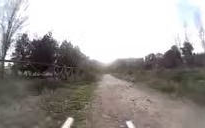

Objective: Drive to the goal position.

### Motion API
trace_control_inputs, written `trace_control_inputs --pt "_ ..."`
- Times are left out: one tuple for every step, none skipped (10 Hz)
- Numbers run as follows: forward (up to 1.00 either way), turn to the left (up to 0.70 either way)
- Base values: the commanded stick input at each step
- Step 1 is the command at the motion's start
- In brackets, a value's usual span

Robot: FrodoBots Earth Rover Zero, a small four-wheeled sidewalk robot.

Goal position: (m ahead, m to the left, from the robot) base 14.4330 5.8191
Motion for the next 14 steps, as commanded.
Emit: trace_control_inputs --pt "0.70 -0.08" --pt "0.70 -0.35" --pt "0.70 -0.30" --pt "0.70 -0.20" --pt "0.70 -0.10" --pt "0.70 0.00" --pt "0.70 0.00" --pt "0.70 0.00" --pt "0.70 0.00" --pt "0.70 0.00" --pt "0.70 0.00" --pt "0.70 0.00" --pt "0.70 0.00" --pt "0.70 0.00"
